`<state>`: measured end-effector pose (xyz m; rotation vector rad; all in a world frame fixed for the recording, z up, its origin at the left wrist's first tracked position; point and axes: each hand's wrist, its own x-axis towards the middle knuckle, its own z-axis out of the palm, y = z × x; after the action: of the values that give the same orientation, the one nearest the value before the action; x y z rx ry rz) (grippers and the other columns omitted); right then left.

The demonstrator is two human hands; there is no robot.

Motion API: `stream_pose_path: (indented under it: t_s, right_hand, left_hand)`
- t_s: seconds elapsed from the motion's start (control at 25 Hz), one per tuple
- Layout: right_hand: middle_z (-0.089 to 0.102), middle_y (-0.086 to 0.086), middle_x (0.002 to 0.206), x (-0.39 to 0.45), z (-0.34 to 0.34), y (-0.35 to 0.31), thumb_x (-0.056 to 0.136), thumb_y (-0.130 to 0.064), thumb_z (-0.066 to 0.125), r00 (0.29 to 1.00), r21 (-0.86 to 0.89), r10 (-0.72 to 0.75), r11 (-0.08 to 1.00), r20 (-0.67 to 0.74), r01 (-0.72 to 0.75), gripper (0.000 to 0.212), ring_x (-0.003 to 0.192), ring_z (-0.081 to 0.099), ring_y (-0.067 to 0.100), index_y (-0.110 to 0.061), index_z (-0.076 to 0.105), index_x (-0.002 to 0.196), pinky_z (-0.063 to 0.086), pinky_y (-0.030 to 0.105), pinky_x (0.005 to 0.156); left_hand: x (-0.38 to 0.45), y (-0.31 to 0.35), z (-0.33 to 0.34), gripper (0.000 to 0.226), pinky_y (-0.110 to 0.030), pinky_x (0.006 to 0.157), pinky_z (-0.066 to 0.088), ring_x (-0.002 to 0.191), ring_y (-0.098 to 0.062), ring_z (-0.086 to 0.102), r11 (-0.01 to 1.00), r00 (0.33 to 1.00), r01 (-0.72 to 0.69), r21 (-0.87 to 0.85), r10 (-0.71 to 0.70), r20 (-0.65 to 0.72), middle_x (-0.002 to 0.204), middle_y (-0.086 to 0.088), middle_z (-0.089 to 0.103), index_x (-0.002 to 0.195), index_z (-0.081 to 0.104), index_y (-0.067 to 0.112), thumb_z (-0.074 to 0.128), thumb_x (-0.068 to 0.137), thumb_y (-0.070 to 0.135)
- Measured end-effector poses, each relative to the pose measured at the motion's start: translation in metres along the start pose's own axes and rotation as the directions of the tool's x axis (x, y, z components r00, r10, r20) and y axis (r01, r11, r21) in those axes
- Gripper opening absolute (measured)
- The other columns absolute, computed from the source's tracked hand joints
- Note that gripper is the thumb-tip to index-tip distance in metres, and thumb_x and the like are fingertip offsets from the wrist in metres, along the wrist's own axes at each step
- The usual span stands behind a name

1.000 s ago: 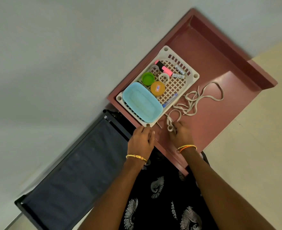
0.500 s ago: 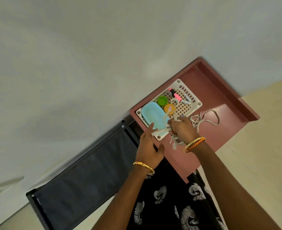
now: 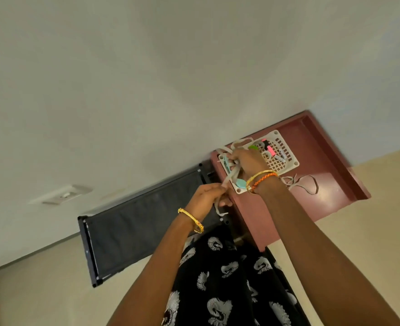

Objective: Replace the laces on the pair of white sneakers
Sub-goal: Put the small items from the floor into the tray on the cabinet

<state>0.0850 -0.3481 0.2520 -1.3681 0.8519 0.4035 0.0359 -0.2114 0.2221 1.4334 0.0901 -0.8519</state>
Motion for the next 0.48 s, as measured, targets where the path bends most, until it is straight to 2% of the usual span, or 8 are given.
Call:
stream_pose_path:
  t_s: [0.04, 0.08, 0.16, 0.2, 0.24, 0.32, 0.4, 0.48]
  right_hand:
    - [0.057, 0.008, 0.073, -0.008, 0.004, 0.002, 0.088, -0.015, 0.055, 1.0, -0.009, -0.011, 1.0, 0.029, 0.012, 0.01, 0.059, 0.054, 0.018, -0.005, 0.057, 0.088, 0.044, 0.03, 0.056]
    - [0.059, 0.008, 0.082, -0.016, 0.008, 0.004, 0.088, -0.025, 0.059, 0.998, -0.021, -0.013, 1.0, 0.068, 0.014, 0.023, 0.067, 0.058, 0.019, -0.008, 0.054, 0.102, 0.046, 0.03, 0.056]
    - [0.056, 0.008, 0.106, -0.028, 0.013, 0.007, 0.087, -0.035, 0.061, 0.99, -0.065, -0.002, 0.998, 0.143, 0.012, 0.046, 0.089, 0.058, 0.021, -0.019, 0.042, 0.125, 0.048, 0.03, 0.058]
    - [0.053, 0.007, 0.113, -0.035, 0.017, 0.008, 0.089, -0.033, 0.059, 0.985, -0.098, -0.012, 0.995, 0.17, 0.029, 0.046, 0.096, 0.056, 0.021, -0.02, 0.04, 0.128, 0.049, 0.031, 0.061]
    - [0.052, 0.008, 0.114, -0.04, 0.021, 0.009, 0.091, -0.027, 0.056, 0.98, -0.117, -0.044, 0.991, 0.195, 0.068, 0.036, 0.097, 0.055, 0.021, -0.019, 0.044, 0.124, 0.05, 0.031, 0.064]
    - [0.055, 0.007, 0.108, -0.052, 0.026, 0.009, 0.092, -0.013, 0.048, 0.961, -0.195, -0.172, 0.957, 0.214, 0.215, 0.02, 0.089, 0.055, 0.018, -0.018, 0.054, 0.11, 0.053, 0.034, 0.074]
    - [0.055, 0.005, 0.115, -0.066, 0.035, 0.007, 0.089, -0.006, 0.044, 0.917, -0.307, -0.299, 0.875, 0.264, 0.374, 0.032, 0.096, 0.055, 0.018, -0.023, 0.057, 0.112, 0.053, 0.042, 0.087]
    - [0.048, 0.002, 0.131, -0.081, 0.044, -0.002, 0.088, 0.003, 0.042, 0.878, -0.323, -0.337, 0.835, 0.341, 0.446, 0.045, 0.113, 0.05, 0.02, -0.025, 0.053, 0.121, 0.054, 0.048, 0.086]
  left_hand:
    - [-0.011, 0.003, 0.001, 0.033, -0.036, 0.083, 0.044, 0.057, -0.01, 0.059, 0.999, 0.998, -0.019, -0.03, 0.017, -0.066, 0.051, 0.003, 0.058, 0.083, 0.067, 0.004, 0.04, 0.1, 0.014]
    - [-0.021, 0.008, 0.001, 0.033, -0.037, 0.086, 0.044, 0.058, -0.01, 0.061, 0.997, 0.99, -0.037, -0.07, 0.026, -0.142, 0.05, 0.004, 0.058, 0.084, 0.067, 0.004, 0.04, 0.1, 0.013]
    - [-0.042, 0.02, 0.0, 0.033, -0.033, 0.097, 0.04, 0.078, -0.009, 0.068, 0.989, 0.965, -0.064, -0.134, 0.027, -0.262, 0.069, -0.001, 0.07, 0.09, 0.068, 0.006, 0.039, 0.1, 0.017]
    - [-0.052, 0.024, -0.002, 0.033, -0.032, 0.1, 0.037, 0.088, -0.006, 0.068, 0.984, 0.951, -0.073, -0.162, 0.02, -0.308, 0.083, -0.004, 0.073, 0.093, 0.069, 0.006, 0.039, 0.1, 0.019]
    - [-0.061, 0.03, -0.006, 0.032, -0.032, 0.103, 0.034, 0.093, -0.003, 0.066, 0.979, 0.938, -0.078, -0.191, 0.008, -0.347, 0.095, -0.006, 0.073, 0.098, 0.069, 0.005, 0.04, 0.099, 0.021]
    - [-0.076, 0.042, -0.013, 0.033, -0.037, 0.107, 0.027, 0.107, -0.004, 0.061, 0.961, 0.921, -0.074, -0.266, -0.036, -0.387, 0.112, -0.006, 0.068, 0.104, 0.069, 0.01, 0.042, 0.097, 0.028]
    - [-0.091, 0.058, -0.02, 0.035, -0.044, 0.111, 0.014, 0.123, -0.012, 0.047, 0.936, 0.921, -0.079, -0.343, -0.063, -0.384, 0.128, -0.004, 0.06, 0.108, 0.067, 0.023, 0.037, 0.098, 0.039]
    - [-0.105, 0.076, -0.029, 0.035, -0.051, 0.112, 0.003, 0.126, -0.012, 0.043, 0.902, 0.921, -0.123, -0.414, -0.052, -0.386, 0.133, -0.006, 0.055, 0.111, 0.065, 0.03, 0.036, 0.097, 0.045]
